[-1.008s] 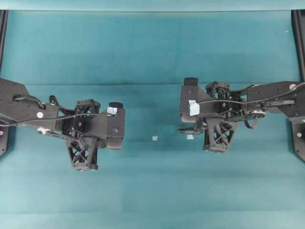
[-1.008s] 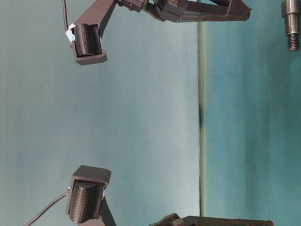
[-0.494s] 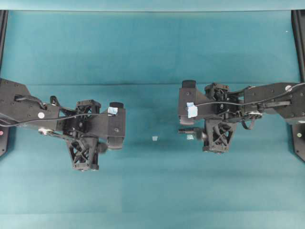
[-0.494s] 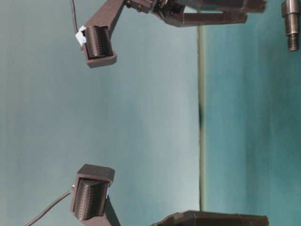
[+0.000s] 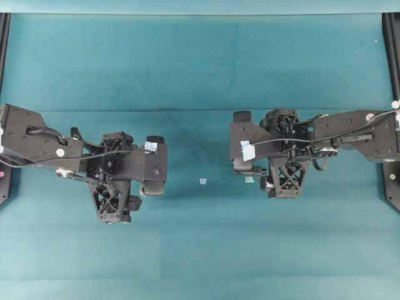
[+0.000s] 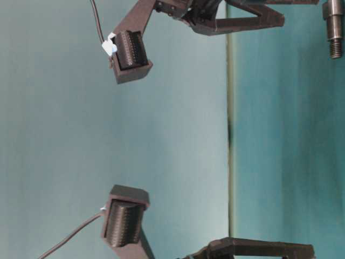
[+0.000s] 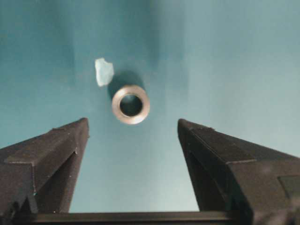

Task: Insert the washer onto the shaft with both hands.
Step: 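Lower left gripper over the washer and right gripper over the shaft, opening both, then close left gripper on the washer and right gripper on the shaft's hex collar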

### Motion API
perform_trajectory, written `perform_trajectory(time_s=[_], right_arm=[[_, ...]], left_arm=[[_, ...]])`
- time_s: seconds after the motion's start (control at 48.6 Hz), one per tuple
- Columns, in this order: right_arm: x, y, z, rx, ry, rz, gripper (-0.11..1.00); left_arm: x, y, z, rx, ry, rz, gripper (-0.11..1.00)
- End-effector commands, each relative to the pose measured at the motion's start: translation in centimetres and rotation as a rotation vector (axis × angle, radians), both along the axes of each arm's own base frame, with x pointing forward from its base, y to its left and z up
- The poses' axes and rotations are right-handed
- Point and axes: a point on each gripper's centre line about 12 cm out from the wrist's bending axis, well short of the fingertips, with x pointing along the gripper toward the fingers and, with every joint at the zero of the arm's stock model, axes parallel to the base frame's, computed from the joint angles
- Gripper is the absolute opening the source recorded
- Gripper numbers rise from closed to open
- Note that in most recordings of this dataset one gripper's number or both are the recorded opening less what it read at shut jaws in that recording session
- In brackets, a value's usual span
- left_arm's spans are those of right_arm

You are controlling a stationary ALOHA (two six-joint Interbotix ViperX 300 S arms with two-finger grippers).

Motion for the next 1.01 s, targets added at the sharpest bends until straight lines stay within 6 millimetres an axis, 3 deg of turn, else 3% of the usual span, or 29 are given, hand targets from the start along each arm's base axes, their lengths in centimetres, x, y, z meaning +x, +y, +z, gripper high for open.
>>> perform_trajectory(time_s=[0.0, 0.987], right_arm=[[0.4, -0.1, 0.3, -0.006, -0.010, 0.008, 0.93], [0.7, -0.1, -2.4, 0.000, 0.019, 0.004, 0.92]], left_arm=[[0.4, 0.3, 0.1, 0.000, -0.018, 0.007, 0.82], [1.4, 0.3, -3.0, -0.020, 0.001, 0.055, 0.81]])
